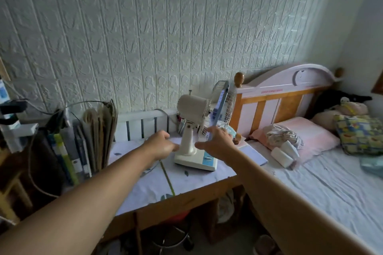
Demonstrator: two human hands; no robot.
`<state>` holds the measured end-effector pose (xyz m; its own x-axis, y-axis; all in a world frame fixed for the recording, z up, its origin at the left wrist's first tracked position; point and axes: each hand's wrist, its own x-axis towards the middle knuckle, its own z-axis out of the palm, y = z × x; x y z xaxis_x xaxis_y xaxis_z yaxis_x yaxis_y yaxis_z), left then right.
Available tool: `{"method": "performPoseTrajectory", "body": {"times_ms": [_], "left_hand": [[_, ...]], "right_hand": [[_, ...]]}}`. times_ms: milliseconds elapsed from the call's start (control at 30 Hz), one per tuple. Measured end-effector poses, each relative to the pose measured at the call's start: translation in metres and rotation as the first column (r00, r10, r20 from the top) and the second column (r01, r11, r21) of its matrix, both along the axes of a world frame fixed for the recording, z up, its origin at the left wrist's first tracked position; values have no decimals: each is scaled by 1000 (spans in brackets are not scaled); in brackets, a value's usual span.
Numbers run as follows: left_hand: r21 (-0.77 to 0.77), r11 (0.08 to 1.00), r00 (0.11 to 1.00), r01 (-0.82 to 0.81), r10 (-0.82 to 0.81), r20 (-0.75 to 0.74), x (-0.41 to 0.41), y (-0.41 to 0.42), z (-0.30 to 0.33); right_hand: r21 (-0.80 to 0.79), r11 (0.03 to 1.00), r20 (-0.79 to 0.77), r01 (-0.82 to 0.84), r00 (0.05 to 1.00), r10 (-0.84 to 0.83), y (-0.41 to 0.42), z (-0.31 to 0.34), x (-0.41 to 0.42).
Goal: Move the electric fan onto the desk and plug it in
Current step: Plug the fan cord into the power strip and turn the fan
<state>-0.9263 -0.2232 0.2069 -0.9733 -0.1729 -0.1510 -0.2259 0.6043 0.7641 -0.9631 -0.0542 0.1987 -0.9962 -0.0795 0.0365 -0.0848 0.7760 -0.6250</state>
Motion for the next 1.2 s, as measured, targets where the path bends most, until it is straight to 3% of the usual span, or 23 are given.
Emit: {"method": "performPoseTrajectory", "body": {"times_ms": [333, 800, 1200], "left_hand": [[-30, 998, 997, -57, 58, 47, 4, 91, -9], [8, 998, 998, -58, 58, 10, -4, 104, -11], [28, 980, 981, -196, 196, 9, -12, 151, -2]], "right_hand": [[3, 1000, 69, -26, 997, 25, 90, -20, -23], [22, 1000, 59, 12, 998, -14, 115, -13, -24], [49, 986, 32, -159, 987, 158, 152, -2, -62]]}}
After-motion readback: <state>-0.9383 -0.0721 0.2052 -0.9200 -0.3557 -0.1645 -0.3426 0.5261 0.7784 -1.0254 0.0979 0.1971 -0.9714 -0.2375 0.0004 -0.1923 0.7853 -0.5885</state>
